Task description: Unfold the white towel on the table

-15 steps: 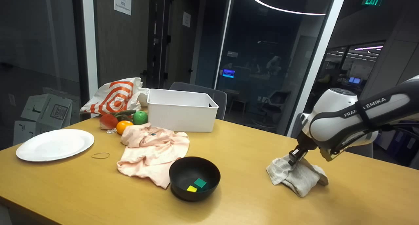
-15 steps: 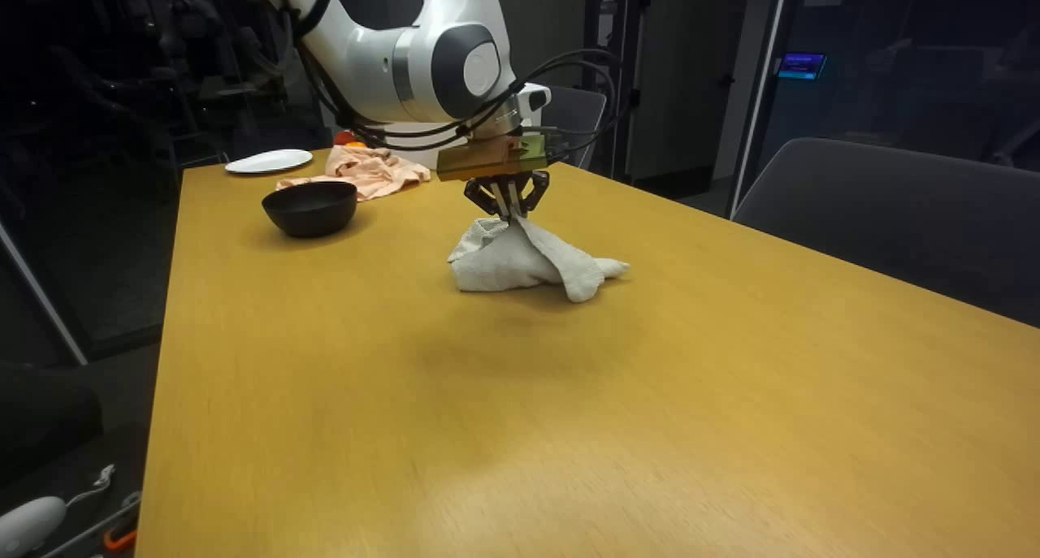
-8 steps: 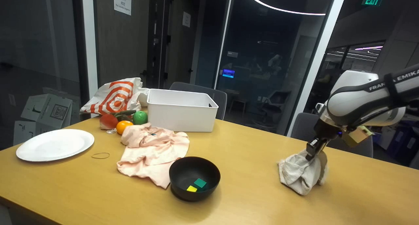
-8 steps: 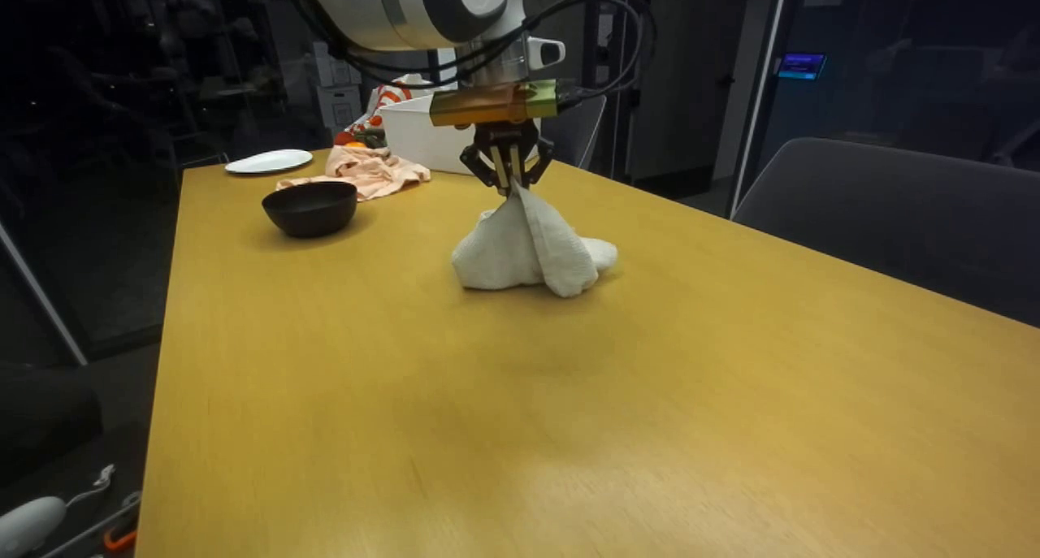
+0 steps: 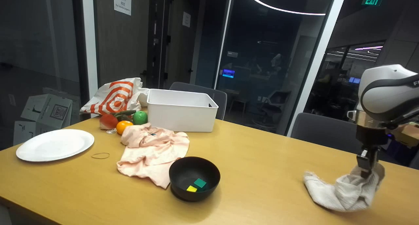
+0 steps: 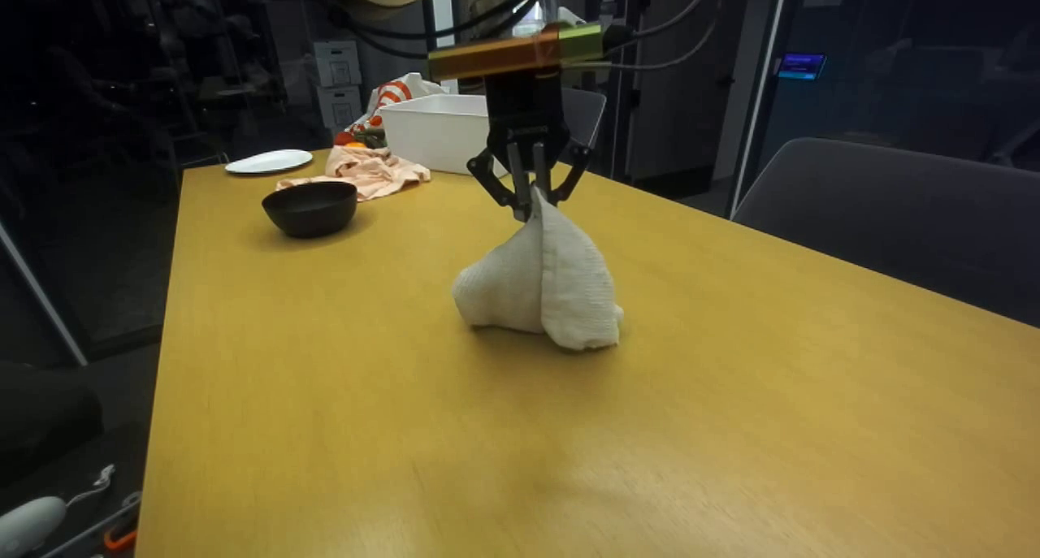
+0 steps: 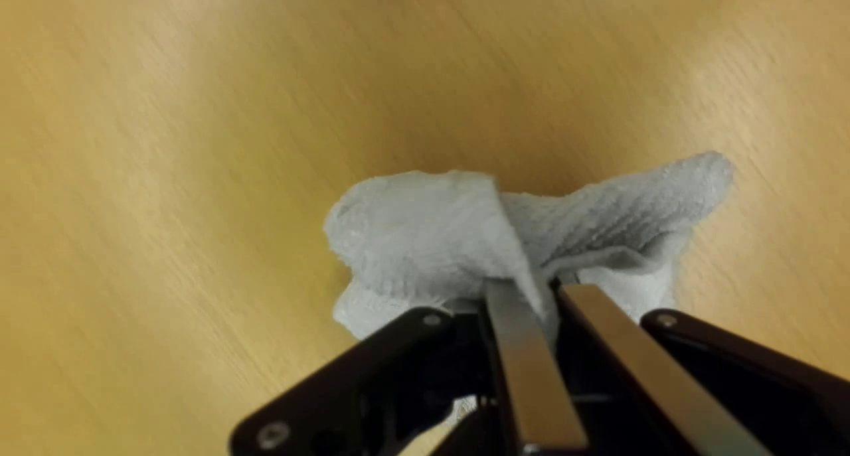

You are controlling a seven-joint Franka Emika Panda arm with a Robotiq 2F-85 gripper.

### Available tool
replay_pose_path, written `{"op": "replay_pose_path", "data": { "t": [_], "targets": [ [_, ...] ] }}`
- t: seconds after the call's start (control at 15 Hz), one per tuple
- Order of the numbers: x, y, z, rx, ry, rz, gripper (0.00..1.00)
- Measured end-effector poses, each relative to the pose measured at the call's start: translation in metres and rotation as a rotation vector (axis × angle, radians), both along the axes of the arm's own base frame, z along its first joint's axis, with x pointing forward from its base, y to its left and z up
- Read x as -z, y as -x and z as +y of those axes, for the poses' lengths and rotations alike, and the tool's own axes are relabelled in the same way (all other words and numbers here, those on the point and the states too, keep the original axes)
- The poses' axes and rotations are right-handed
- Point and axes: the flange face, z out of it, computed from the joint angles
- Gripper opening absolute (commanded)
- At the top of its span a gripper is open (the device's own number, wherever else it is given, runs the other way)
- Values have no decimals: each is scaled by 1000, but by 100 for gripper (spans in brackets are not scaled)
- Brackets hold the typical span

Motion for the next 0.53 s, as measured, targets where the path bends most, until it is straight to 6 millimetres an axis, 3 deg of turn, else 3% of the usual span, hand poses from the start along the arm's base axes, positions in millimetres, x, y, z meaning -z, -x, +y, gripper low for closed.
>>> {"op": "replay_pose_path", "data": {
  "t": [0.07,0.27,0.53],
  "targets": [
    [5,6,-9,15,22,29,37],
    [19,21,-29,74,21,86,58],
    [14,17,-29,93,-29,-8,88]
  ]
}}
